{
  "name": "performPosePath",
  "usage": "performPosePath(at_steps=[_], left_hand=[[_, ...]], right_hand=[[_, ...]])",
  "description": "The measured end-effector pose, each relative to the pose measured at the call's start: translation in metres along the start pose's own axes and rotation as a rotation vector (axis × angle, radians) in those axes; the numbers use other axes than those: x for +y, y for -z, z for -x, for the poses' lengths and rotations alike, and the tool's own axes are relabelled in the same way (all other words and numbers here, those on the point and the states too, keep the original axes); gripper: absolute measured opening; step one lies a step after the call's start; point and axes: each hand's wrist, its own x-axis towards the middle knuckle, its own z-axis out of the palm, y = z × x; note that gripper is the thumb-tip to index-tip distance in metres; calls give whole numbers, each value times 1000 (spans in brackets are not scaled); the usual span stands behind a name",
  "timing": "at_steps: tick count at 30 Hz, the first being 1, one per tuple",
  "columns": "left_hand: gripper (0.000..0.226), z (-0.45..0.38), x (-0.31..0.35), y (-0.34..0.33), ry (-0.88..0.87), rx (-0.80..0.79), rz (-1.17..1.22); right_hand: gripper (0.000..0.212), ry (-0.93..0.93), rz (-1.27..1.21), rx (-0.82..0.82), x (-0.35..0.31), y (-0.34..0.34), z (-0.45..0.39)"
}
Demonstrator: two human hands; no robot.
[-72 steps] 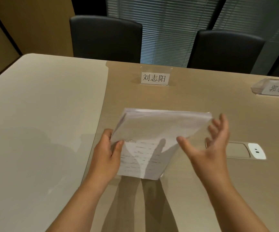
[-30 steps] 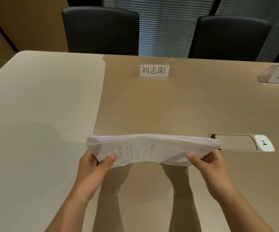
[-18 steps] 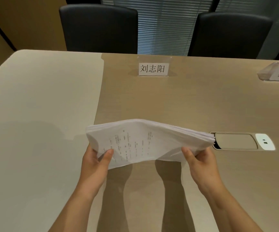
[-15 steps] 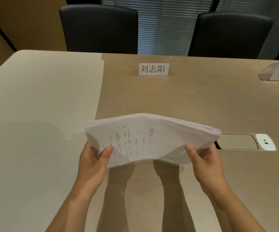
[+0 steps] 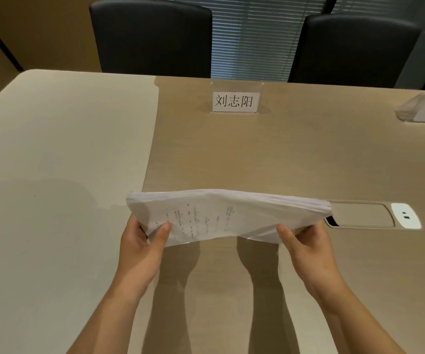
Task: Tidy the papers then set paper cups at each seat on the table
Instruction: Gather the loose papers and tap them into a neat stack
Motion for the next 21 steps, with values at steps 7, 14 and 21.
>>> performPosePath(at_steps=[7, 14, 21], left_hand=[[31, 2, 3, -3, 15, 27, -12], [27, 6, 25, 21, 102, -25, 10], [76, 2, 107, 32, -355, -39, -398]], right_hand=[[35, 30, 118, 44, -7, -4, 0], [25, 221, 425, -24, -66, 7, -1], [10, 429, 690, -108, -135, 5, 10]])
